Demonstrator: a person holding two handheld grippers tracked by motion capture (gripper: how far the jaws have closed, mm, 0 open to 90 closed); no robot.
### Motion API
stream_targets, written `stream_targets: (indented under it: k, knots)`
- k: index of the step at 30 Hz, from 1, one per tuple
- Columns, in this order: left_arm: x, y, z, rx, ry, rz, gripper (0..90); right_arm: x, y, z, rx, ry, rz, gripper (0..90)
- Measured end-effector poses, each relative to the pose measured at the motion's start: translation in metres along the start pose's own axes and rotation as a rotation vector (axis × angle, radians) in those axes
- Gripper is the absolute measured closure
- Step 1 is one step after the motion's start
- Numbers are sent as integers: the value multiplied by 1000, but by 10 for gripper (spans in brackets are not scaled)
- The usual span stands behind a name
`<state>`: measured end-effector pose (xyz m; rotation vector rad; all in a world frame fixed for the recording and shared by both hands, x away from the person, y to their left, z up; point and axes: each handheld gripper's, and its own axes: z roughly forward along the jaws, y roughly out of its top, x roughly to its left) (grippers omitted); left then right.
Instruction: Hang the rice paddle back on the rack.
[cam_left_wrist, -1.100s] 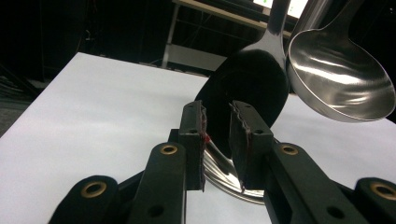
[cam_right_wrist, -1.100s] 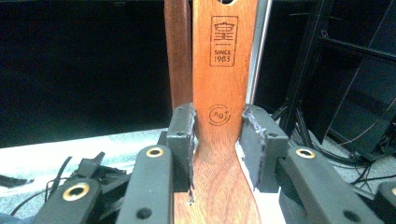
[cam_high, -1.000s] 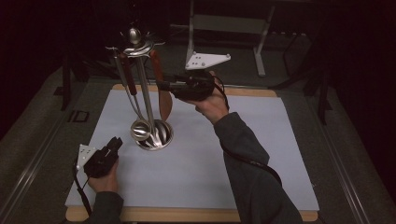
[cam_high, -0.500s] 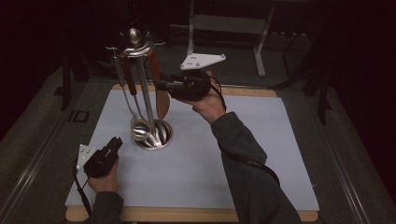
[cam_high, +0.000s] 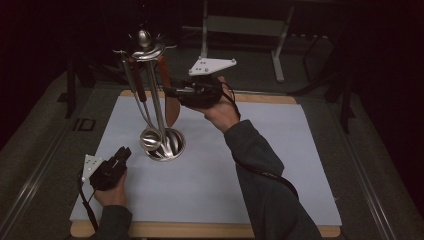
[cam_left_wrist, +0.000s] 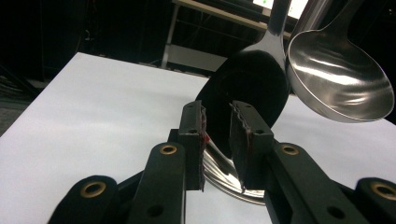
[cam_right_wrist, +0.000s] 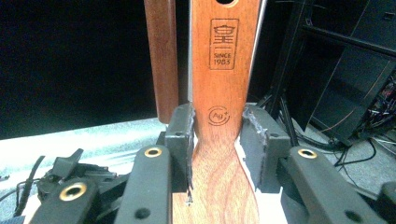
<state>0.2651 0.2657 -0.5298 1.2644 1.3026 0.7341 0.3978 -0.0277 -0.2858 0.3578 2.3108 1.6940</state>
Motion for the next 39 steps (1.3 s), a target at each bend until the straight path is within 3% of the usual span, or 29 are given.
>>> stream_targets:
  k: [20, 33, 37, 39]
  knots:
    - [0, 0, 0, -2, 1, 0, 751, -6, -12, -5, 40, -8, -22, 624]
    - [0, 0, 0, 3, 4, -1, 751, -13, -23, -13, 67, -16, -12, 619]
    - [-1, -1, 2, 23, 24, 2, 750, -17, -30, -17, 87, -26, -7, 616]
    - [-1, 0, 3, 53, 59, 24, 747, -21, -34, -19, 94, -33, -5, 610]
